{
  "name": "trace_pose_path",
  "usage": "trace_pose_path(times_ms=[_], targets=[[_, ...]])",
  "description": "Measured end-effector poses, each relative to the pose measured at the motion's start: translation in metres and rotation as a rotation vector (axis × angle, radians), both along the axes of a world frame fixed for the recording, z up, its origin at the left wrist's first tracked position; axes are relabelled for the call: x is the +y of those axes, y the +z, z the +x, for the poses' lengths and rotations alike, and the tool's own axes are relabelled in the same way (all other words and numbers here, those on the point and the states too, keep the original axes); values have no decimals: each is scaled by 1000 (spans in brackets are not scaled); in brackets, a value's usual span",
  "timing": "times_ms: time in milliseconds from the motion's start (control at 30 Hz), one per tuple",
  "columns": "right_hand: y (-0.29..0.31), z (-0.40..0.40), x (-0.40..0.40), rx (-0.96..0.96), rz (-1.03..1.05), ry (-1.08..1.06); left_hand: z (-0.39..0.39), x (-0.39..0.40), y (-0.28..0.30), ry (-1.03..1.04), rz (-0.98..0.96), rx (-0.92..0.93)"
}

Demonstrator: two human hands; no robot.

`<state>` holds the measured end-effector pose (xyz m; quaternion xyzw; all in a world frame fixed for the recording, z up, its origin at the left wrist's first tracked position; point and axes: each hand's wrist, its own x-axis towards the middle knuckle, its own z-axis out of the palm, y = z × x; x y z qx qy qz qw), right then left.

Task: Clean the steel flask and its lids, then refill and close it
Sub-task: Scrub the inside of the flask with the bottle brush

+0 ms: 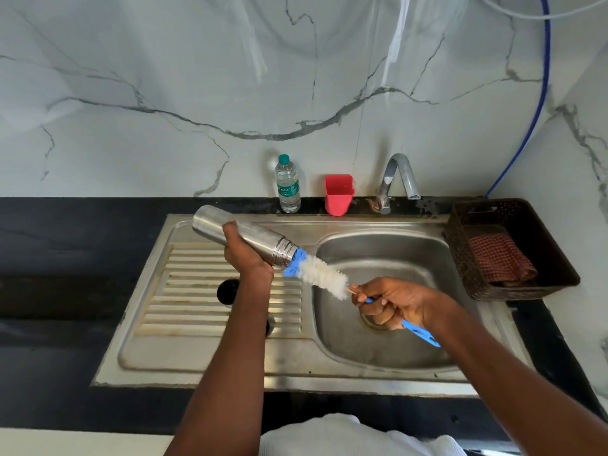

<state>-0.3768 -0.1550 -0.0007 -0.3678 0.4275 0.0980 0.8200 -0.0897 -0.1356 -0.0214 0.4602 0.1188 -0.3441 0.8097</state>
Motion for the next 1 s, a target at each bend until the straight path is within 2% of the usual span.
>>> trace_pose_path(times_ms=[67, 133, 167, 233, 300, 333, 367, 400, 467, 533, 600, 667, 700, 733, 767, 800, 833, 933, 967, 1000], targets=[[-2, -7, -4, -21, 68, -5, 4, 0, 3, -41, -9, -10], [3, -9, -4, 30, -48, -47, 10, -3, 6, -40, 24, -39], [5, -7, -1, 63, -222, -71, 12, -5, 7, -17, 57, -50], [8, -2, 9, 149, -749, -80, 14, -11, 7, 33, 115, -63], [3, 2, 17, 388, -1303, 60, 15, -15, 4, 57, 132, -50], [3, 4, 21, 516, -1465, 120, 15, -16, 3, 58, 140, -31], [2, 6, 23, 565, -1543, 124, 15, -16, 1, 50, 145, -18], [1, 7, 24, 525, -1527, 110, 15, -17, -1, 34, 149, -15], [0, 8, 26, 299, -1249, -35, 16, -18, -2, -10, 142, -31], [0, 8, 28, 137, -819, -189, 17, -21, 1, -67, 124, -58], [-6, 2, 24, 43, -399, -185, 17, -25, 6, -108, 97, -68], [-17, -4, 14, -134, 32, -151, 18, -30, 9, -175, 47, -64], [-20, -6, 11, -190, 171, -176, 18, -32, 11, -209, 26, -57], [-20, -6, 12, -199, 211, -209, 18, -34, 12, -229, 23, -56], [-20, -5, 14, -172, 162, -231, 18, -37, 13, -226, 28, -59], [-19, -3, 17, -108, 16, -248, 17, -40, 15, -211, 44, -70], [-15, 0, 21, -23, -224, -261, 18, -44, 15, -183, 65, -87], [-5, 7, 32, 409, -1197, -100, 17, -52, 18, -93, 131, -130], [-3, 7, 32, 568, -1410, 7, 17, -54, 18, -85, 140, -127], [-1, 7, 30, 651, -1518, 63, 17, -56, 18, -87, 142, -121]])
